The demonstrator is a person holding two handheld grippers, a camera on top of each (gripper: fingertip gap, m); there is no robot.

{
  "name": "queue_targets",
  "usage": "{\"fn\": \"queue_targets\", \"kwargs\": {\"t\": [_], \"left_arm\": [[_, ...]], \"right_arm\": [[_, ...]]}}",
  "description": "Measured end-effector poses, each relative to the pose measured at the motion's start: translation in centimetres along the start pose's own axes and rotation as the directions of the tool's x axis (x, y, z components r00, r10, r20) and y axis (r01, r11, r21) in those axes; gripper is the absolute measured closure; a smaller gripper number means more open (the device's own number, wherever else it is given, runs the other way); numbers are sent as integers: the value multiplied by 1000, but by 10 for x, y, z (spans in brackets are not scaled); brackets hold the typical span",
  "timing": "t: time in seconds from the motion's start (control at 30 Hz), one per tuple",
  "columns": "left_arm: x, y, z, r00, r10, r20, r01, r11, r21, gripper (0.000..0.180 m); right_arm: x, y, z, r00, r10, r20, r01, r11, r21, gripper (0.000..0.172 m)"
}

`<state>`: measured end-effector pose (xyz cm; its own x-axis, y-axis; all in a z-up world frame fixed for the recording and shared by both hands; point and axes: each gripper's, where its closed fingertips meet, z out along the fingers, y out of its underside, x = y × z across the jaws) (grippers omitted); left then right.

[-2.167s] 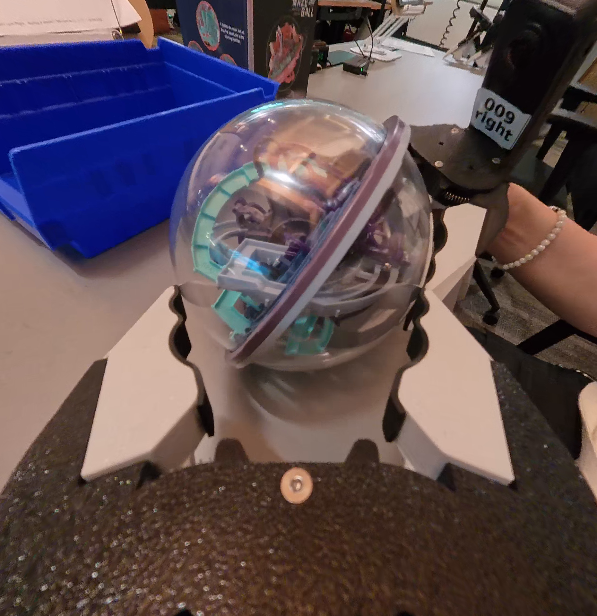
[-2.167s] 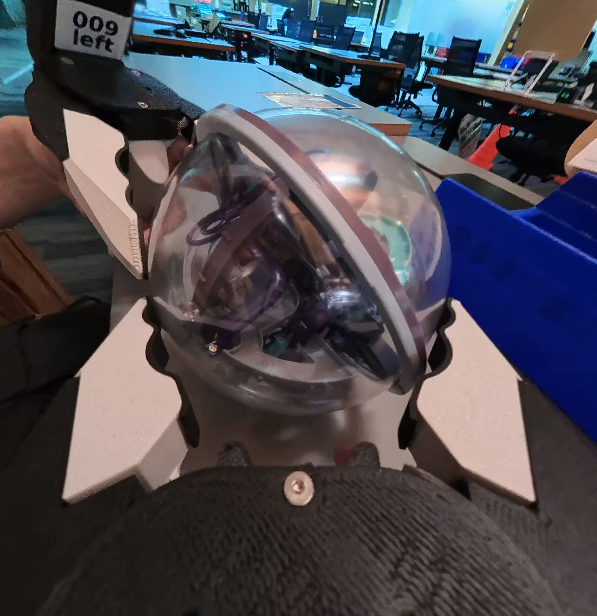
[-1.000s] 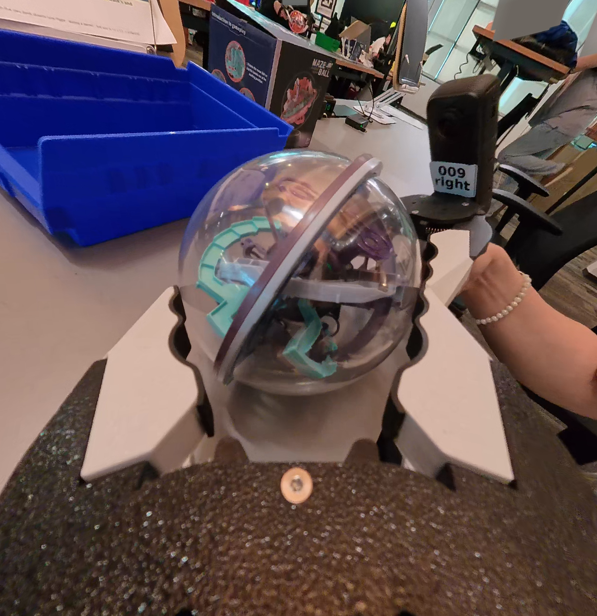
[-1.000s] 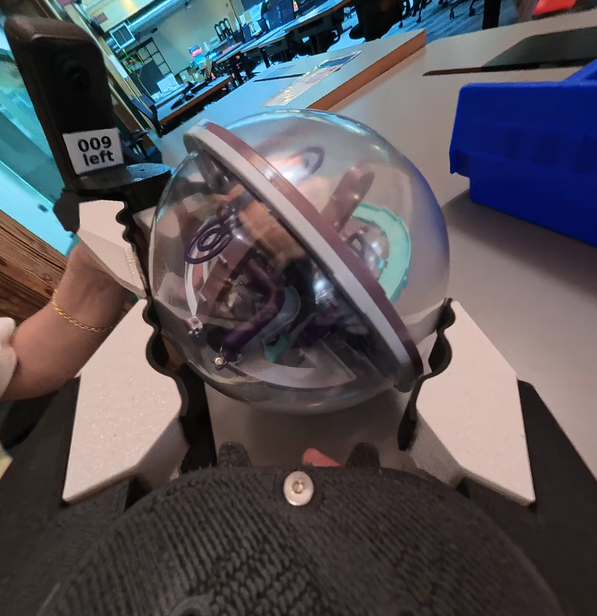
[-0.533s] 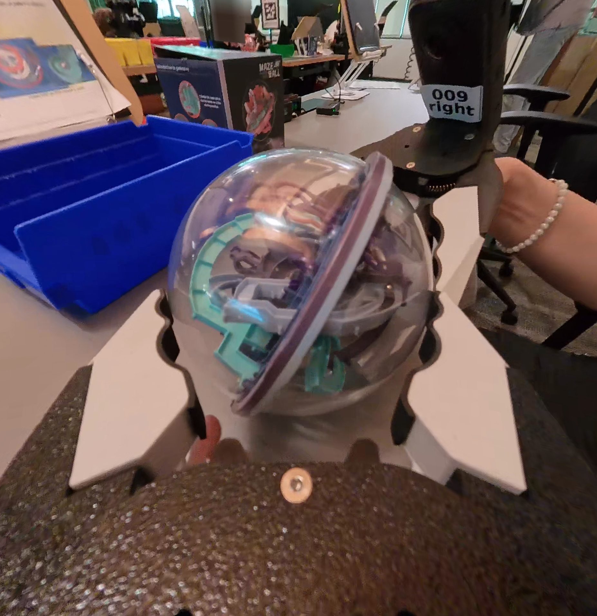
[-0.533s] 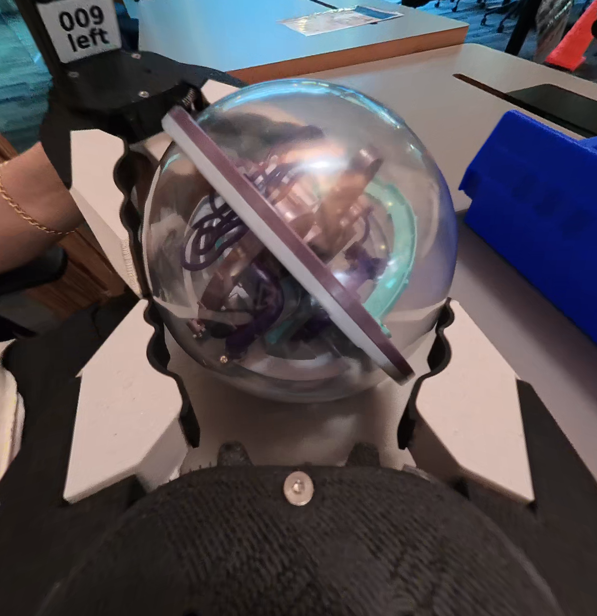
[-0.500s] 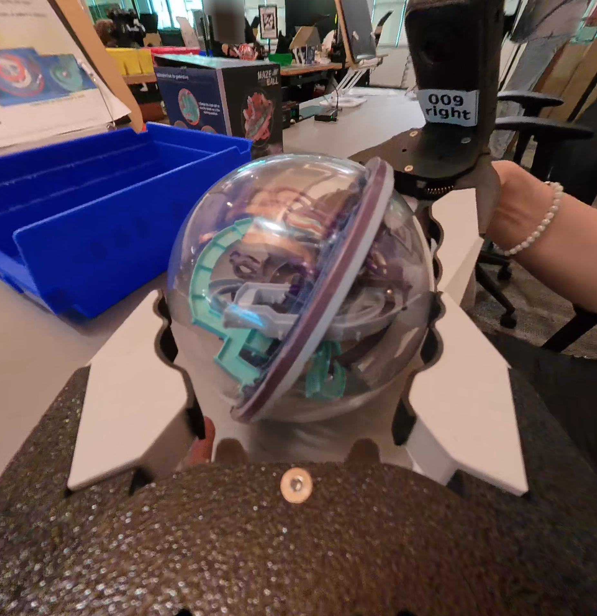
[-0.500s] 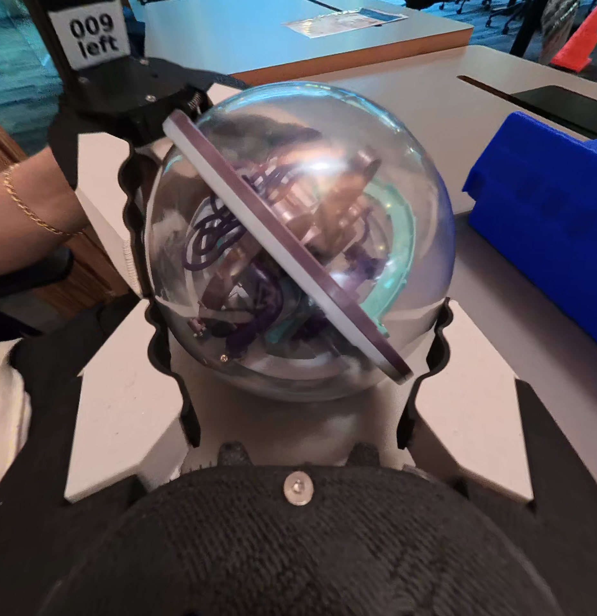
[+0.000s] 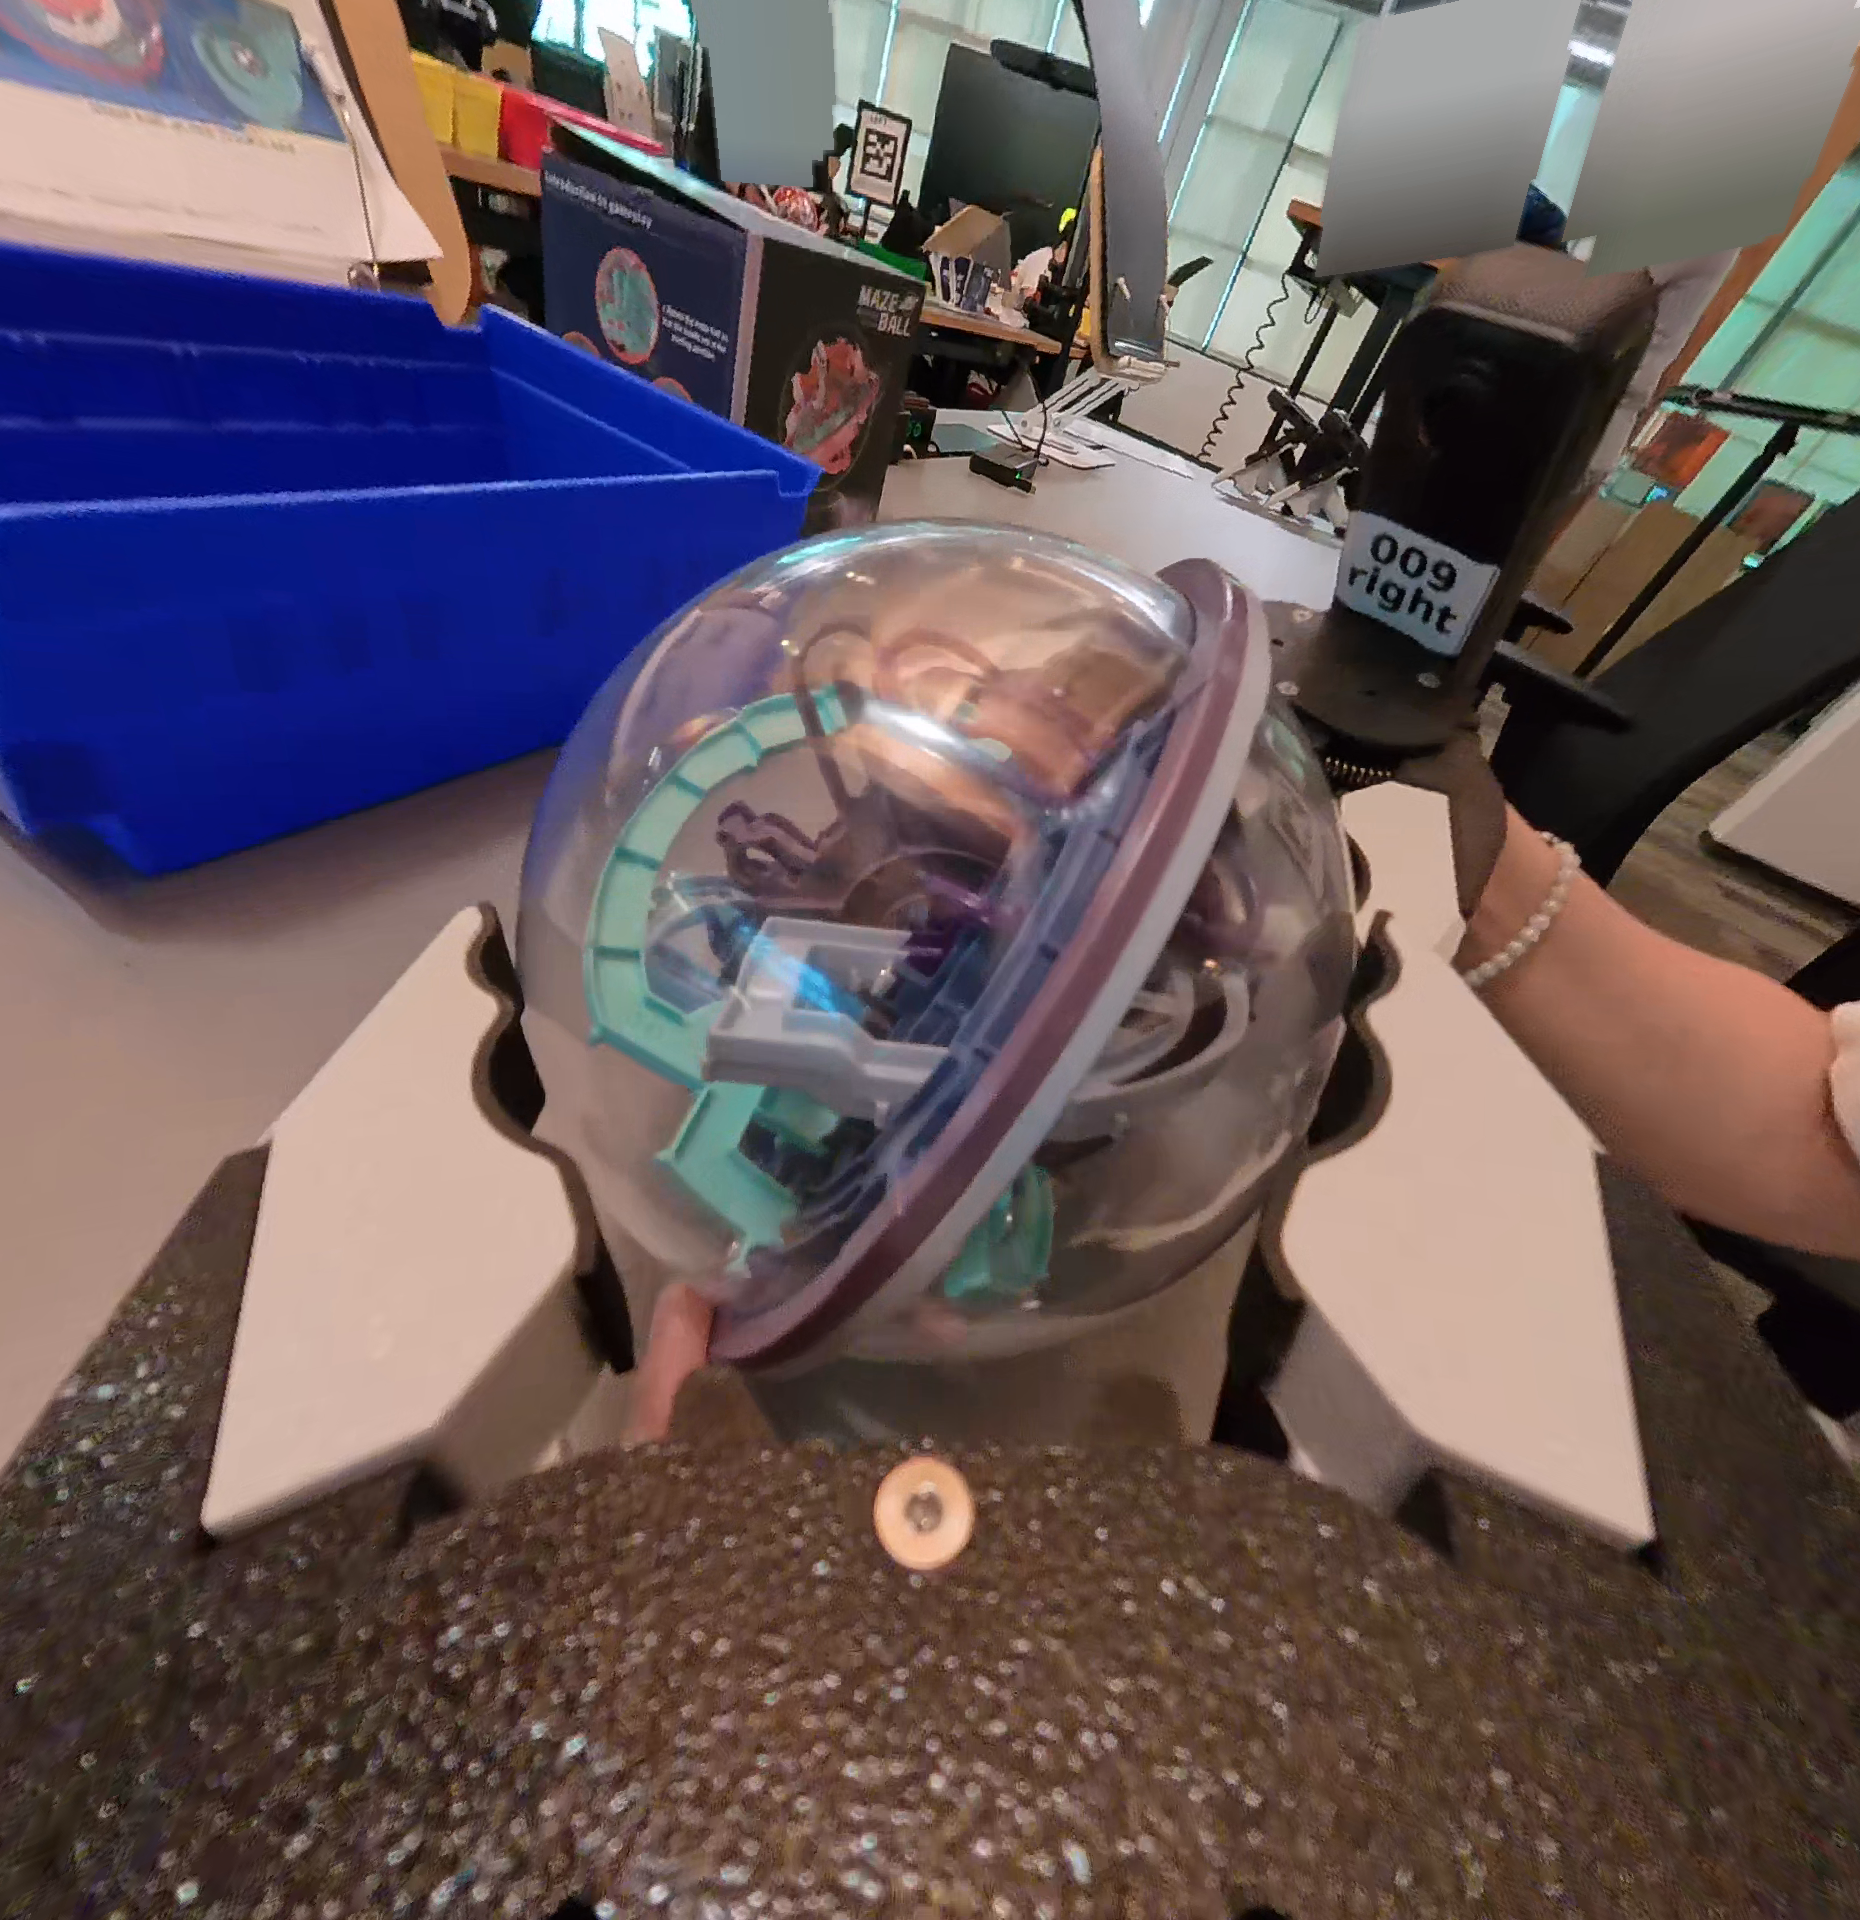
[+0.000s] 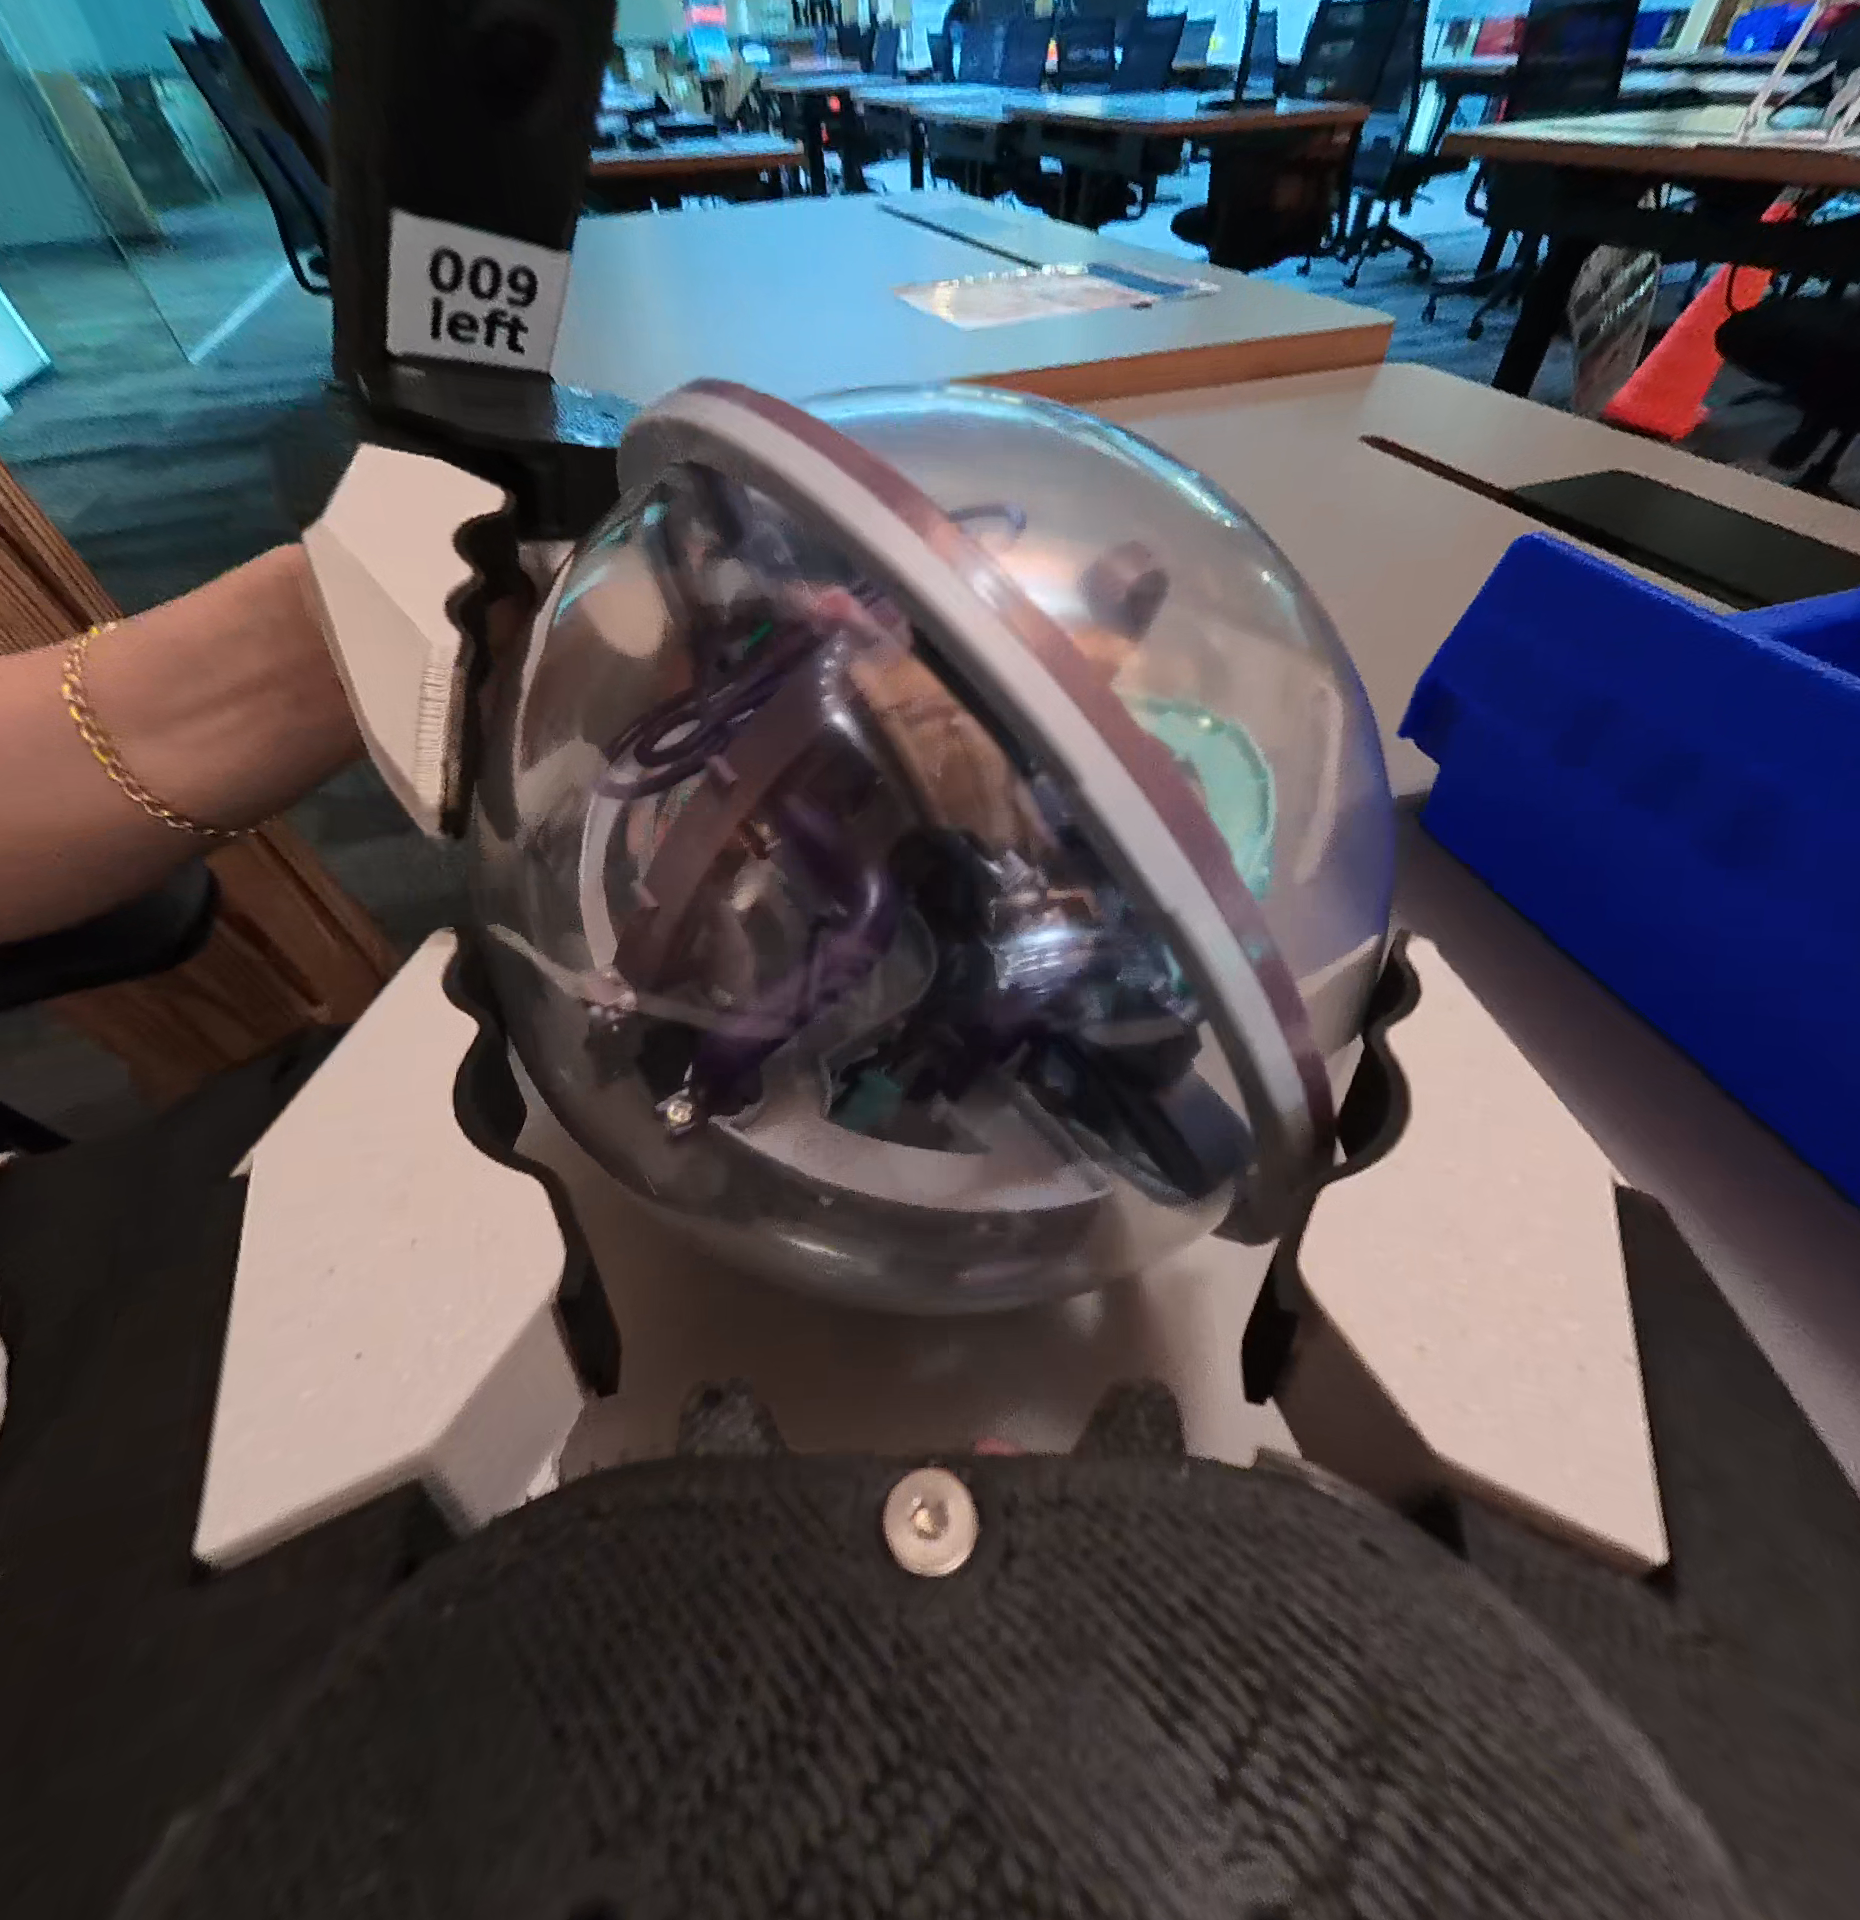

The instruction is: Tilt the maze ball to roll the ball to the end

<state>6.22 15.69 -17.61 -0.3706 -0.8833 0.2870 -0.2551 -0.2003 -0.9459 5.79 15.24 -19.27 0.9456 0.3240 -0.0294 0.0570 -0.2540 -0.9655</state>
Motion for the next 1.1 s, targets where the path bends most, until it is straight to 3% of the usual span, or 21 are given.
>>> {"fn": "queue_targets", "kwargs": {"t": [0.43, 0.57, 0.7, 0.83, 1.1], "left_arm": [[6, -11, -5, 995, -96, 4, 96, 995, 0, 32], [5, -10, -5, 993, -116, 18, 117, 993, -11, 33], [1, -10, -6, 988, -148, 40, 148, 989, -10, 34], [0, -10, -7, 987, -157, 39, 158, 987, -14, 35], [-3, -18, -15, 991, -115, 73, 117, 993, -12, 39]], "right_arm": [[-12, -16, 0, 988, 109, 110, -121, 986, 111, 14], [-12, -18, -1, 991, 78, 109, -92, 986, 137, 15], [-9, -26, -5, 998, -38, 53, 27, 980, 195, 21], [-12, -19, 0, 984, -179, -7, 178, 973, 144, 14], [-15, -14, 9, 999, -39, 8, 39, 997, 70, 14]]}}
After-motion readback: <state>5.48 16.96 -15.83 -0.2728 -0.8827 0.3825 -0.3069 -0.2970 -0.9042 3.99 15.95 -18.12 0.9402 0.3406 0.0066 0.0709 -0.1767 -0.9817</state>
